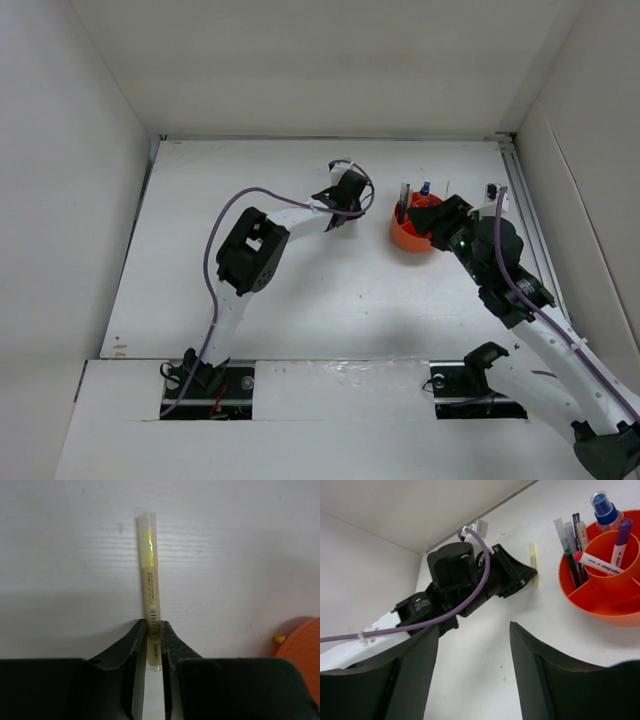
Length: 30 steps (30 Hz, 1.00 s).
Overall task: Sort the stationery into containers
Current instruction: Grab a piece of stationery with the left arm, then pass the stationery from the left arm to the right
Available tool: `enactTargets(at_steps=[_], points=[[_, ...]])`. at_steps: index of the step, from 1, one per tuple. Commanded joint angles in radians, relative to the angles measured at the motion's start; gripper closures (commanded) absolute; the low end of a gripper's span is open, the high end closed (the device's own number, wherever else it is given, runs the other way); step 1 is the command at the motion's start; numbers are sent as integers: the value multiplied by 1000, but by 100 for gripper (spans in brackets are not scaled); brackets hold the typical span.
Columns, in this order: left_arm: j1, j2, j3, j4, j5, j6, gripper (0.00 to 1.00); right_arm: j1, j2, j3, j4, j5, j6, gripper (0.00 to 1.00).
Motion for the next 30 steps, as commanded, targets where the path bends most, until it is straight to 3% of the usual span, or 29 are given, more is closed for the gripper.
enactTargets(at_steps=[1, 3, 11, 30], points=[[4, -83, -158, -8, 27, 46, 100, -7, 1, 1, 64, -29, -6, 34], [4, -144, -254, 29, 27, 46, 100, -7, 24, 1, 77, -40, -6, 27], [-28, -417, -500, 196, 125, 97, 100, 17, 136, 19, 87, -105, -24, 17], [-28, -861, -900, 491, 513, 147, 100, 56, 378, 58, 146, -160, -42, 8]])
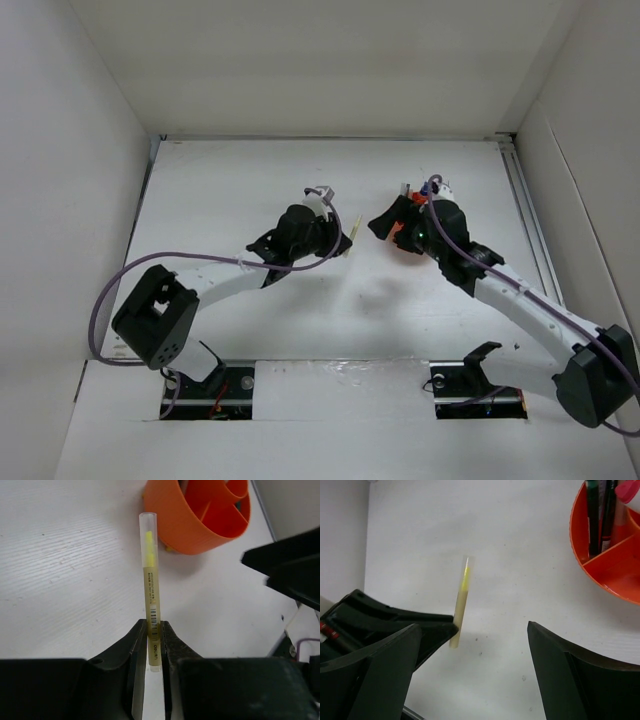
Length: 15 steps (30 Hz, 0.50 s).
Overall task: Sort the stationery into containers
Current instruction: Pass the stationery from the left arm to the right
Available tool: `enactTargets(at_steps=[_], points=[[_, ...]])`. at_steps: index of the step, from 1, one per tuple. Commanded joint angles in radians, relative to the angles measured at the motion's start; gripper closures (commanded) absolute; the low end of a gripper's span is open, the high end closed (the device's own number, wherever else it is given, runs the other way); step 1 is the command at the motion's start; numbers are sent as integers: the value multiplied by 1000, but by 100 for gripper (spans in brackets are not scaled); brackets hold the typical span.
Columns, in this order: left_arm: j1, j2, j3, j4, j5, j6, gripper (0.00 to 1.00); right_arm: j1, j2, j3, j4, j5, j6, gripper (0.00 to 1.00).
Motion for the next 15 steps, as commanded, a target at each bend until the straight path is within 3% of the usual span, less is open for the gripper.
enactTargets(at_steps=[1, 6, 11, 14, 15], points=[[-1, -91, -37, 120, 112, 20, 100, 12, 48, 69, 71, -47, -26, 7], [-1, -123, -72, 156, 208, 11, 100, 32, 103, 69, 126, -134, -35, 4], [-1, -143, -91, 188, 217, 11, 100, 32, 161, 88, 160, -191, -35, 4], [-1, -134, -91, 188, 238, 11, 100, 32, 183, 88, 186, -214, -35, 19], [-1, -125, -91, 201, 238, 11, 100, 32, 193, 88, 186, -223, -26, 36]])
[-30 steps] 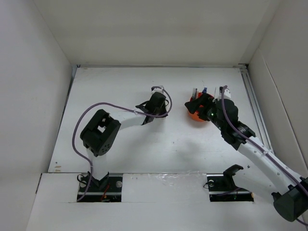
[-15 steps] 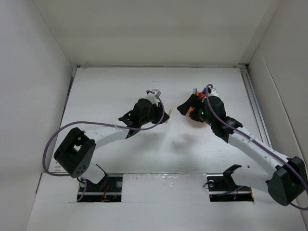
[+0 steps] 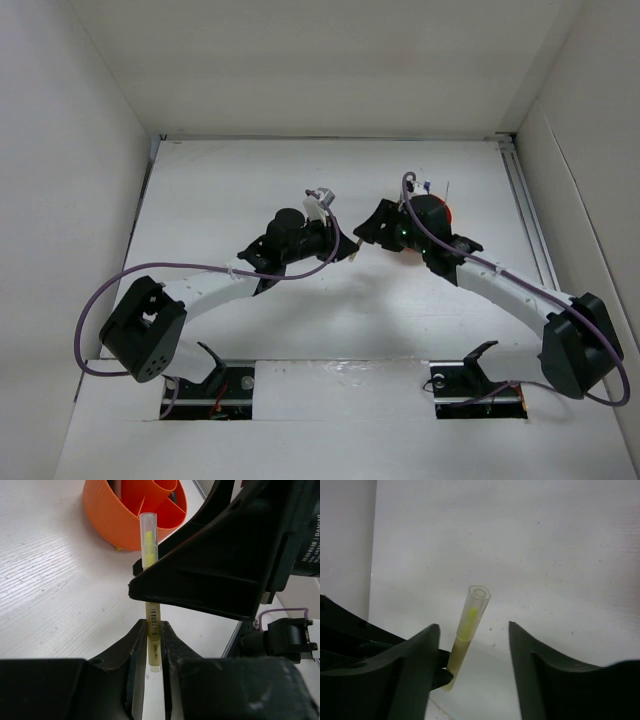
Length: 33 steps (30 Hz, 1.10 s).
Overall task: Sort the stationery into containers
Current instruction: Pass the stationery from the left arm to the right, then place the stationery into the container
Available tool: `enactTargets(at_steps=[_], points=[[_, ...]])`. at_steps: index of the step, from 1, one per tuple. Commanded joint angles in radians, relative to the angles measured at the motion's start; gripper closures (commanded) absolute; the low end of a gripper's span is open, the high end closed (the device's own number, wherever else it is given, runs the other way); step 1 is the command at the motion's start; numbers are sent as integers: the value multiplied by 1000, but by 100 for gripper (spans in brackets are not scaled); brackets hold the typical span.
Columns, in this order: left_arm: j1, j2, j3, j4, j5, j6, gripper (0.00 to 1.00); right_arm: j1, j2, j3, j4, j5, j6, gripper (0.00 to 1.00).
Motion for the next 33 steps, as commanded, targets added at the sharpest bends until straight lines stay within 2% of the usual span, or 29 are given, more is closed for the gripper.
enactTargets(at_steps=[1, 3, 4, 6, 7, 9, 10, 12, 13, 14, 15, 18, 20, 21, 22, 25, 29, 33], points=[[-1, -21, -17, 85, 38, 9, 100, 17, 10, 48, 88, -51, 3, 42], [-1, -21, -17, 100, 38, 9, 100, 17, 34, 57, 88, -51, 3, 52], [-1, -12, -17, 100, 38, 9, 100, 17, 34, 57, 88, -51, 3, 63], [-1, -12, -17, 115, 52, 0, 100, 17, 68, 67, 97, -51, 3, 75], [-1, -12, -26, 135, 52, 0, 100, 17, 68, 67, 97, -51, 12, 87], [-1, -12, -27, 135, 61, 0, 100, 26, 68, 67, 97, -17, 12, 97], [-1, -3, -27, 135, 61, 0, 99, 27, 68, 67, 97, 0, 12, 97], [-1, -3, -13, 116, 61, 15, 89, 27, 59, 67, 97, 52, 21, 100], [-1, -3, -13, 116, 61, 26, 82, 27, 47, 76, 97, 69, 21, 100], [-1, -13, -13, 137, 61, 26, 65, 27, 33, 76, 97, 90, 21, 100], [-1, -14, -29, 151, 70, 26, 57, 27, 33, 76, 97, 138, 21, 100], [-1, -59, -42, 163, 57, 49, 37, 14, 20, 87, 68, 210, 21, 100], [-1, -81, -53, 163, 44, 75, 31, -9, 20, 120, 36, 296, 21, 100], [-1, -92, -62, 163, 31, 92, 20, -9, 20, 131, 25, 331, 21, 100], [-1, -105, -62, 163, 18, 92, 1, -18, 34, 131, 25, 406, 21, 100], [-1, -127, -71, 135, 7, 104, 0, -41, 68, 172, 10, 484, 21, 100], [-1, -161, -102, 135, -28, 104, 0, -67, 131, 225, -12, 694, 2, 100], [-1, -211, -102, 80, -92, 104, 0, -101, 207, 289, -53, 822, -18, 100]])
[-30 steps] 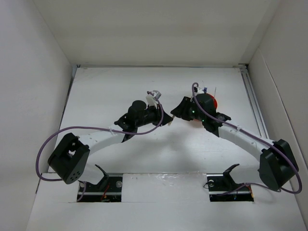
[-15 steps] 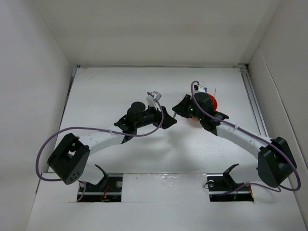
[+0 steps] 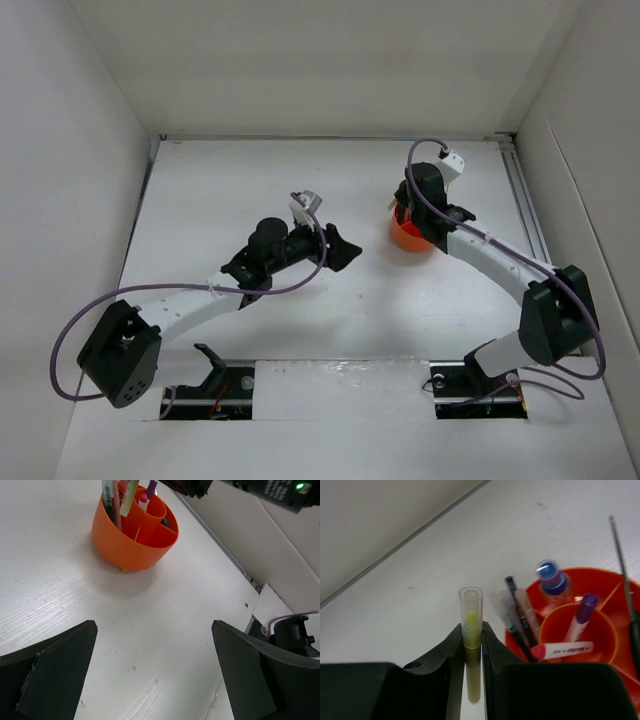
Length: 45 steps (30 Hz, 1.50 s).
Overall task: Sort the stationery into containers
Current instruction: Place the stationery into the container
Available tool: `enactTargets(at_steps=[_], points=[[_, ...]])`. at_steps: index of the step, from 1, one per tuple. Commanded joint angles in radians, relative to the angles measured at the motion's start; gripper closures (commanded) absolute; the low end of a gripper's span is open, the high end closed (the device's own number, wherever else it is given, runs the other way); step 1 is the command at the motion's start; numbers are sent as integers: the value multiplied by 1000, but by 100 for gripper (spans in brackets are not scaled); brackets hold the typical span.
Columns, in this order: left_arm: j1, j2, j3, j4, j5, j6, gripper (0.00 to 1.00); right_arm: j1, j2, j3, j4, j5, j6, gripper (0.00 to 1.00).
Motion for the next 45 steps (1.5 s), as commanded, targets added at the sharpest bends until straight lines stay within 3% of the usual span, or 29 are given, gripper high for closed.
enactTargets(at_steps=[1, 10, 31, 40, 45], points=[[-2, -66, -3, 7, -65, 20, 0, -17, 63, 84, -41, 205, -26, 100], [-2, -90, -2, -83, -191, -8, 0, -26, 190, 183, -84, 337, -47, 100], [-2, -90, 7, -94, -191, -8, 0, 6, 359, 304, -184, 493, -46, 100], [-2, -90, 7, -97, -191, -17, 0, 26, 370, 333, -194, 504, -46, 75], [-2, -90, 7, -97, -191, -17, 0, 35, 350, 333, -213, 495, -46, 55]])
